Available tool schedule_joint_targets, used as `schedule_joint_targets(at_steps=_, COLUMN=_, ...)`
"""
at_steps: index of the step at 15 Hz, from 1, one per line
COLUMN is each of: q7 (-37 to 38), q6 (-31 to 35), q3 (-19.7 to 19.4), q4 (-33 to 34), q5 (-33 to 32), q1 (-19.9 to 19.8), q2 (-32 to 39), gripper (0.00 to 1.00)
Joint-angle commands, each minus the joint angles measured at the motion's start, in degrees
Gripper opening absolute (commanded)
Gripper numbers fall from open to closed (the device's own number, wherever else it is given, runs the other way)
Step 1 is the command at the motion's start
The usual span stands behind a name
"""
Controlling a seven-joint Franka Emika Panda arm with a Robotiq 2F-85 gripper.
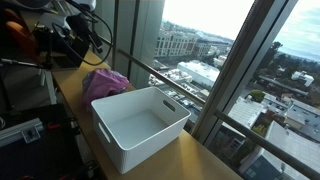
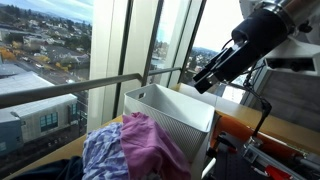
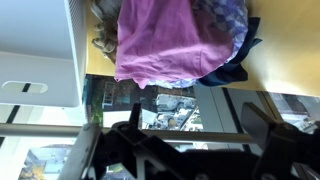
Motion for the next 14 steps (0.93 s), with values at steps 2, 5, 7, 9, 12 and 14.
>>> schedule_joint_targets(at_steps=2, q7=4.22, q6=2.36, q3=5.37, q4=12.73, q5=-8.02, q1=-5.01, q2=17.5, gripper=1.0)
schedule_joint_targets(at_steps=5, q7=12.37, q6=-2.49, q3=4.83, q4=21.38, q5=-22.07, q1=-5.83, q2=26.58, gripper=1.0)
schedule_joint_targets(at_steps=7, q7=17.63, q6=-10.51, q3=0.08, q4=26.62, q5=-31.66, q1=-2.31, q2=31.14, gripper=1.0)
schedule_joint_targets(at_steps=9, q7=22.39, q6=-16.41, q3=-1.22, q4=30.98, q5=-38.78, q1=-1.13, q2=36.96, gripper=1.0)
schedule_joint_targets(at_steps=12, q7=21.5, q6=-24.74, q3=-3.41, q4=35.59, q5=-37.21, q1=2.86, q2=43.29, gripper=1.0)
schedule_joint_targets(at_steps=14, q7=19.8, q6=-27.38, q3=-3.08, q4=37.79, q5=-34.59, q1=4.61, q2=46.44, gripper=1.0)
